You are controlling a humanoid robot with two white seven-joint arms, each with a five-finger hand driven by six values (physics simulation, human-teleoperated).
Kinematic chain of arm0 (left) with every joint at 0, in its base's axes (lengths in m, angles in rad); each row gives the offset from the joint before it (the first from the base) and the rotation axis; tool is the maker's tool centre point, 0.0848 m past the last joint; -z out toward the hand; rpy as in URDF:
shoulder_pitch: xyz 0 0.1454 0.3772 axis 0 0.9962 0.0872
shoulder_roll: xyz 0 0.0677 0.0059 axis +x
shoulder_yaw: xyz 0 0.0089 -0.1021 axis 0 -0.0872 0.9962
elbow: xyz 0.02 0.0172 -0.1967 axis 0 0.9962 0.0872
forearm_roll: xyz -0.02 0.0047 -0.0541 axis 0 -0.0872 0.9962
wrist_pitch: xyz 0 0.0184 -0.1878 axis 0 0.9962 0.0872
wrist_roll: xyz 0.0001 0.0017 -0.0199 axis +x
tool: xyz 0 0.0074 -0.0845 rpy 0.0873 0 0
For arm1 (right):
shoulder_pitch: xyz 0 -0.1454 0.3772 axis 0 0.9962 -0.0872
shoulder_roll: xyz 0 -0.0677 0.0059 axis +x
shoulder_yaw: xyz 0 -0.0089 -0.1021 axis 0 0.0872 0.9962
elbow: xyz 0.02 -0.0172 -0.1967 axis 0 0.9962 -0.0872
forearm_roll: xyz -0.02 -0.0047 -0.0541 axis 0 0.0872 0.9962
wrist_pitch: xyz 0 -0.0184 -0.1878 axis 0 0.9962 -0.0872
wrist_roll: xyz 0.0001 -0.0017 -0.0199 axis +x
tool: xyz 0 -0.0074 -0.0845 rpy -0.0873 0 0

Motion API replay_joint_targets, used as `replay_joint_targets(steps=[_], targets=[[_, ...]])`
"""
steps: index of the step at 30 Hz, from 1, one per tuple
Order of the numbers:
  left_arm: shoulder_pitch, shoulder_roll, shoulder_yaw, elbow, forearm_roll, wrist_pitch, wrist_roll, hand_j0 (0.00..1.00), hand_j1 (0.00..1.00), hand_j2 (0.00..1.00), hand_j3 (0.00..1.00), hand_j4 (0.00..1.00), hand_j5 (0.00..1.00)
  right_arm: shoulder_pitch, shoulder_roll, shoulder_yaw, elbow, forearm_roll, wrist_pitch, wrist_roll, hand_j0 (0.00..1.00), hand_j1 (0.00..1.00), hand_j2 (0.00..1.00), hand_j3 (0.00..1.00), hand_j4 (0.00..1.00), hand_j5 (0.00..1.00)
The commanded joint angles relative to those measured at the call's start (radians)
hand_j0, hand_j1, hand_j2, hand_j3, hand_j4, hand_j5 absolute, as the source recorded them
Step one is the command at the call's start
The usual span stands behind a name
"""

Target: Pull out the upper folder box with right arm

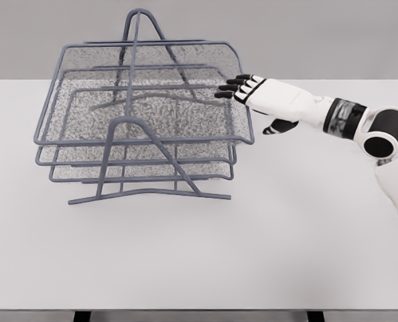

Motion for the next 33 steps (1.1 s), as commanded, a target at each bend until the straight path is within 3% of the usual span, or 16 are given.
replay_joint_targets(steps=[1, 6, 13, 17, 24, 26, 29, 30, 32, 33], targets=[[0.0, 0.0, 0.0, 0.001, 0.0, 0.0, 0.0, 1.0, 1.0, 1.0, 1.0, 1.0, 1.0, 0.0, -0.048, -0.007, 0.006, 0.064, -0.011, 0.006, 1.0, 1.0, 1.0, 1.0, 1.0, 1.0], [0.0, 0.0, 0.0, 0.001, 0.0, 0.0, 0.0, 1.0, 1.0, 1.0, 1.0, 1.0, 1.0, 0.023, -0.117, -0.041, 0.007, 0.063, -0.011, 0.006, 1.0, 1.0, 1.0, 1.0, 1.0, 1.0], [0.0, 0.0, 0.0, 0.001, 0.0, 0.0, 0.0, 1.0, 1.0, 1.0, 1.0, 1.0, 1.0, 0.101, -0.199, -0.168, 0.015, 0.05, -0.011, 0.006, 1.0, 1.0, 1.0, 1.0, 1.0, 1.0], [0.0, 0.0, 0.0, 0.001, 0.0, 0.0, 0.0, 1.0, 1.0, 1.0, 1.0, 1.0, 1.0, 0.137, -0.292, -0.191, 0.015, 0.0, -0.011, 0.006, 1.0, 1.0, 1.0, 1.0, 1.0, 1.0], [0.0, 0.0, 0.0, 0.001, 0.0, 0.0, 0.0, 1.0, 1.0, 1.0, 1.0, 1.0, 1.0, 0.141, -0.334, -0.227, 0.015, -0.008, -0.011, 0.006, 1.0, 1.0, 1.0, 1.0, 1.0, 1.0], [0.0, 0.0, 0.0, 0.001, 0.0, 0.0, 0.0, 1.0, 1.0, 1.0, 1.0, 1.0, 1.0, 0.144, -0.383, -0.265, 0.013, -0.068, -0.011, 0.006, 1.0, 1.0, 1.0, 1.0, 1.0, 1.0], [0.0, 0.0, 0.0, 0.001, 0.0, 0.0, 0.0, 1.0, 1.0, 1.0, 1.0, 1.0, 1.0, 0.152, -0.395, -0.291, -0.022, -0.106, -0.011, 0.006, 1.0, 1.0, 1.0, 1.0, 1.0, 1.0], [0.0, 0.0, 0.0, 0.001, 0.0, 0.0, 0.0, 1.0, 1.0, 1.0, 1.0, 1.0, 1.0, 0.153, -0.395, -0.286, -0.063, -0.17, -0.011, 0.006, 1.0, 1.0, 1.0, 1.0, 1.0, 1.0], [0.0, 0.0, 0.0, 0.001, 0.0, 0.0, 0.0, 1.0, 1.0, 1.0, 1.0, 1.0, 1.0, 0.155, -0.493, -0.253, -0.168, -0.298, -0.011, 0.006, 1.0, 1.0, 1.0, 1.0, 1.0, 1.0], [0.0, 0.0, 0.0, 0.001, 0.0, 0.0, 0.0, 1.0, 1.0, 1.0, 1.0, 1.0, 1.0, 0.15, -0.504, -0.204, -0.203, -0.31, -0.011, 0.006, 1.0, 1.0, 1.0, 1.0, 1.0, 1.0]])
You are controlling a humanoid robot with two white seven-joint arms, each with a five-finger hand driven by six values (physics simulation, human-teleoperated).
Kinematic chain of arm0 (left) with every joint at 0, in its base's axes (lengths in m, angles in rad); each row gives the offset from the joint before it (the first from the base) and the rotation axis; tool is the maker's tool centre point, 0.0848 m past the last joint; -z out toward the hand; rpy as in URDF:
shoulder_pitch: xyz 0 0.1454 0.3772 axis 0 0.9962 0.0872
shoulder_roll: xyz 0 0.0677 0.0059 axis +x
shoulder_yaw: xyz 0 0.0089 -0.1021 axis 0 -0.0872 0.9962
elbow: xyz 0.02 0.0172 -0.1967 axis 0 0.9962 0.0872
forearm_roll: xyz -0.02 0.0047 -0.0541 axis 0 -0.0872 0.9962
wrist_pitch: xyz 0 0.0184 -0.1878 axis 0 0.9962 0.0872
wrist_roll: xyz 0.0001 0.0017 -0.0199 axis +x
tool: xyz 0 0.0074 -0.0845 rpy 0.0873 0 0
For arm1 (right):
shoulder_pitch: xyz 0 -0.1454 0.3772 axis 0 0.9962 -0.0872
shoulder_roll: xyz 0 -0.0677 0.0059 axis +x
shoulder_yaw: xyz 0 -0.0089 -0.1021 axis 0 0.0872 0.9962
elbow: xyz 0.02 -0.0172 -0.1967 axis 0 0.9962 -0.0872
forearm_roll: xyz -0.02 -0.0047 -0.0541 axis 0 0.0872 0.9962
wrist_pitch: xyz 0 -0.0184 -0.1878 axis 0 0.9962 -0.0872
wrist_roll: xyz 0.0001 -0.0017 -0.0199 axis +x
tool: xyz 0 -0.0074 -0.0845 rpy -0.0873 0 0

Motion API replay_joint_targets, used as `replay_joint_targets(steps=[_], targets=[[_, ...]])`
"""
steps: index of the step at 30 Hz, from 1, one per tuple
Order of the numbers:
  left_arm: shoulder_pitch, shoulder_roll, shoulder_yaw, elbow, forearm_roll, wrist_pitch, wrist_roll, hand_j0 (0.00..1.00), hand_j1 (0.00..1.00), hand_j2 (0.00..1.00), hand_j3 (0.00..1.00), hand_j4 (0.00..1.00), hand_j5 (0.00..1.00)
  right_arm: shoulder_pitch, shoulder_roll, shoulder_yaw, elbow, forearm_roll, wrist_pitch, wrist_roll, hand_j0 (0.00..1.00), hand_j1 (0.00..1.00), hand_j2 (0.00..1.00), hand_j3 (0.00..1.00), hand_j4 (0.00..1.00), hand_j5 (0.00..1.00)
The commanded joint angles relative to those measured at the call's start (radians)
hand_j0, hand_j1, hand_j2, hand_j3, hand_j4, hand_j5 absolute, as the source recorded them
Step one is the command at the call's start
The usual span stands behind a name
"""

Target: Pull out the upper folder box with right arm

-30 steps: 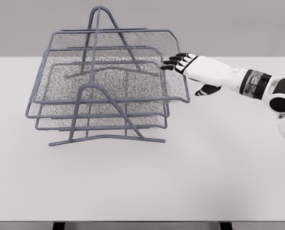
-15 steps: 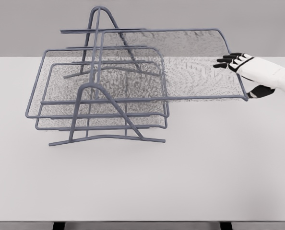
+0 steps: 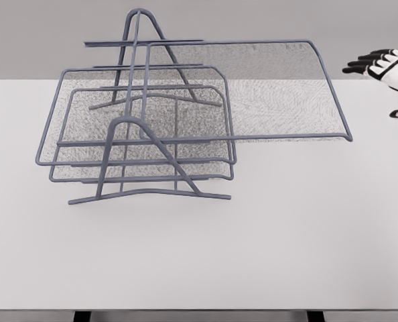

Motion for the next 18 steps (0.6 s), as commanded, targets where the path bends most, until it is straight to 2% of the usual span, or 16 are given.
replay_joint_targets(steps=[1, 7, 10, 12, 13, 14, 15, 18], targets=[[0.0, 0.0, 0.0, 0.001, 0.0, 0.0, 0.0, 1.0, 1.0, 1.0, 1.0, 1.0, 1.0, 0.0, -0.048, 0.072, -0.098, -0.084, 0.002, 0.0, 1.0, 1.0, 1.0, 1.0, 1.0, 1.0], [0.011, 0.0, 0.0, 0.005, 0.001, 0.0, -0.002, 1.0, 1.0, 1.0, 1.0, 1.0, 1.0, -0.005, -0.013, 0.075, -0.123, -0.084, 0.002, 0.0, 1.0, 1.0, 1.0, 1.0, 1.0, 1.0], [0.011, 0.0, 0.0, 0.002, 0.0, 0.001, -0.002, 1.0, 1.0, 1.0, 1.0, 1.0, 1.0, -0.06, -0.003, 0.075, -0.126, -0.085, 0.002, 0.0, 1.0, 1.0, 1.0, 1.0, 1.0, 1.0], [0.011, 0.0, 0.0, 0.002, 0.0, 0.001, -0.002, 1.0, 1.0, 1.0, 1.0, 1.0, 1.0, -0.071, -0.003, 0.093, -0.129, -0.11, 0.002, 0.0, 1.0, 1.0, 1.0, 1.0, 1.0, 1.0], [0.011, 0.0, 0.0, 0.002, 0.0, 0.001, -0.002, 1.0, 1.0, 1.0, 1.0, 1.0, 1.0, -0.097, 0.029, 0.162, -0.129, -0.108, 0.002, 0.0, 1.0, 1.0, 1.0, 1.0, 1.0, 1.0], [0.011, 0.0, -0.002, 0.002, 0.0, 0.001, 0.0, 1.0, 1.0, 1.0, 1.0, 1.0, 1.0, -0.106, 0.084, 0.173, -0.129, -0.108, 0.002, 0.0, 1.0, 1.0, 1.0, 1.0, 1.0, 1.0], [0.011, 0.0, -0.002, 0.002, 0.0, 0.001, 0.0, 1.0, 1.0, 1.0, 1.0, 1.0, 1.0, -0.117, 0.112, 0.204, -0.129, -0.107, 0.002, 0.0, 1.0, 1.0, 1.0, 1.0, 1.0, 1.0], [0.011, 0.0, -0.002, 0.002, -0.002, 0.001, 0.0, 1.0, 1.0, 1.0, 1.0, 1.0, 1.0, -0.126, 0.126, 0.225, -0.128, -0.107, 0.002, 0.0, 1.0, 1.0, 1.0, 1.0, 1.0, 1.0]])
